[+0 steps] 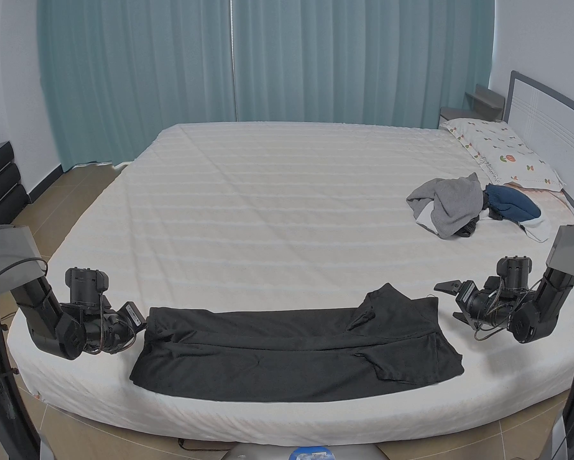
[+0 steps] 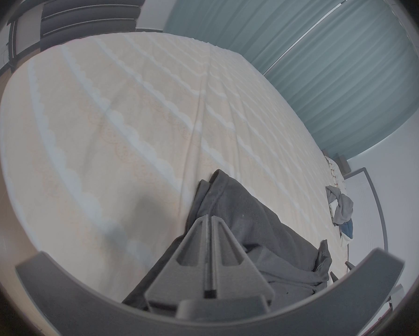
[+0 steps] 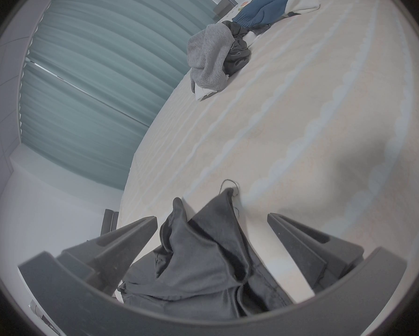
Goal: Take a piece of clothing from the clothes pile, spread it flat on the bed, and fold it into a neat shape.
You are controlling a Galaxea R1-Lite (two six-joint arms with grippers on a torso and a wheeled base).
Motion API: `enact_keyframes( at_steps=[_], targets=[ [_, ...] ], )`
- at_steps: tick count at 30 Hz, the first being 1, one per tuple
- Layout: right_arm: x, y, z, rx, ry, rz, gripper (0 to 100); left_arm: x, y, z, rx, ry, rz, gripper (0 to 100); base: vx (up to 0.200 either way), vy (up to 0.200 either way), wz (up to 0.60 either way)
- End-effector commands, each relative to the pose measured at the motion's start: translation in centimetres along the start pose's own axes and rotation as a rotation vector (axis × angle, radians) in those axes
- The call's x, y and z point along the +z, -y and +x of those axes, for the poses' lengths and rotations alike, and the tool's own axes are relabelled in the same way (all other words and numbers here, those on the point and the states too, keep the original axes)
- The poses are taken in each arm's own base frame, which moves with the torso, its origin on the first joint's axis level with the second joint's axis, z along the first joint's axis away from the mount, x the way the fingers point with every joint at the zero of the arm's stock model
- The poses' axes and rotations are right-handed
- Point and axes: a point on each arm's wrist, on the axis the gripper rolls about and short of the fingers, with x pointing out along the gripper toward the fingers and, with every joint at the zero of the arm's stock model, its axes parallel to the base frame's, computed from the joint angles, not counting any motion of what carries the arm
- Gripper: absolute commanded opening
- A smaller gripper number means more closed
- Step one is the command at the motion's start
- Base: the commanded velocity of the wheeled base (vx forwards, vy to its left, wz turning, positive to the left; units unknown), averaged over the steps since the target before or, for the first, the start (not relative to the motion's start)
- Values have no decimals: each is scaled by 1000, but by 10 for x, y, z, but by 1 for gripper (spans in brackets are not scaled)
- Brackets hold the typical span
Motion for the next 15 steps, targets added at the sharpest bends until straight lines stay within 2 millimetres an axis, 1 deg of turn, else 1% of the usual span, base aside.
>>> enact_keyframes(
  at_steps=[1,5,7,8,11,15],
  targets=[
    [0,-3,-4,8,2,-4,100,2,4,-5,-12,15,3,0,0,0,0],
    [-1,-4,-5,7,-3,-5,100,5,7,-8,-19,44,-25,0,0,0,0],
    [-1,-5,-5,9,-3,-5,100,3,9,-9,-26,39,-22,0,0,0,0],
    [-2,-5,-6,10,-4,-6,100,2,10,-10,-26,36,-21,100,0,0,0],
    [-3,-6,-6,10,-7,-7,100,1,11,-10,-27,34,-20,100,0,0,0],
    [-8,-12,-9,22,-19,-18,100,-1,11,-7,-28,22,-35,100,0,0,0]
  ],
)
